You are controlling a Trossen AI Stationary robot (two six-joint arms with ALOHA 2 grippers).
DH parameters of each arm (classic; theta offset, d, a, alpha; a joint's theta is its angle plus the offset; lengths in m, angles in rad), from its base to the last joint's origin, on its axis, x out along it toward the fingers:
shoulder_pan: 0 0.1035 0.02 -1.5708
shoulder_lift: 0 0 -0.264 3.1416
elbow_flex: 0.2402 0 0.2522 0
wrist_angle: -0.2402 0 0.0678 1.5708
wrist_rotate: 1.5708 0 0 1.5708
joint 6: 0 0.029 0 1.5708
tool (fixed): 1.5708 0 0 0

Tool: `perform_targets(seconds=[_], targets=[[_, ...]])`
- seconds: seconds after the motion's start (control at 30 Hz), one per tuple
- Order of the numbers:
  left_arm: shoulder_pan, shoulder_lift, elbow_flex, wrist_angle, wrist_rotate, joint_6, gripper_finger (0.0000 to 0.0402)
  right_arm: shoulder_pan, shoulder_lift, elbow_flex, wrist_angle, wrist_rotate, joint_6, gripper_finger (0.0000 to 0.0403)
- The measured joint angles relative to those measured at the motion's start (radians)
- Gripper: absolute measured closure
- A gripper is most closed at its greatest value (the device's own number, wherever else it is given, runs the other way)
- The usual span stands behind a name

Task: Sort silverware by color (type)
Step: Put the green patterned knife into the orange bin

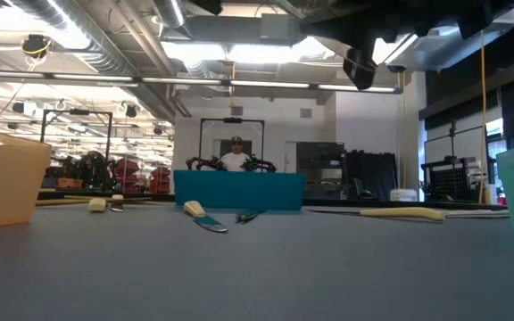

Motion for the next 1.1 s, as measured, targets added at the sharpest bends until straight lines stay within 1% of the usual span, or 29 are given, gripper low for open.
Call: perform_targets(seconds=[0.07, 0.17, 0.37, 0.57, 0.67, 0.73, 0.93, 1.1], targets=[[0.002, -0.003, -0.027, 0.069, -0.002, 0.006, 0.0286, 0.0, 0.0, 0.0, 0.014, 0.004, -0.008, 0.0403], [0.006, -0.021, -0.112, 0.193, 0.002, 0.035, 0.0286, 0.0, 0.0, 0.0, 0.033, 0.004, -0.026, 0.0403], [0.039, -0.05, -0.309, 0.532, 0.01, 0.049, 0.0286, 0.0, 0.0, 0.0, 0.038, 0.008, -0.052, 0.0403], [0.083, -0.05, -0.479, 0.961, 0.151, 0.054, 0.0286, 0.0, 0.0, 0.0, 0.04, 0.059, -0.11, 0.0403], [0.101, -0.05, -0.54, 1.139, 0.182, 0.055, 0.0286, 0.0, 0.0, 0.0, 0.043, 0.065, -0.145, 0.0403], [0.11, -0.05, -0.56, 1.208, 0.181, 0.055, 0.0286, 0.0, 0.0, 0.001, 0.06, 0.065, -0.16, 0.0403], [0.134, -0.05, -0.565, 1.306, 0.181, 0.055, 0.0286, 0.0, 0.0, 0.001, 0.092, 0.065, -0.206, 0.0403], [0.138, -0.047, -0.565, 1.4, 0.181, 0.055, 0.0286, 0.0, 0.0, 0.001, 0.093, 0.065, -0.21, 0.0403]])
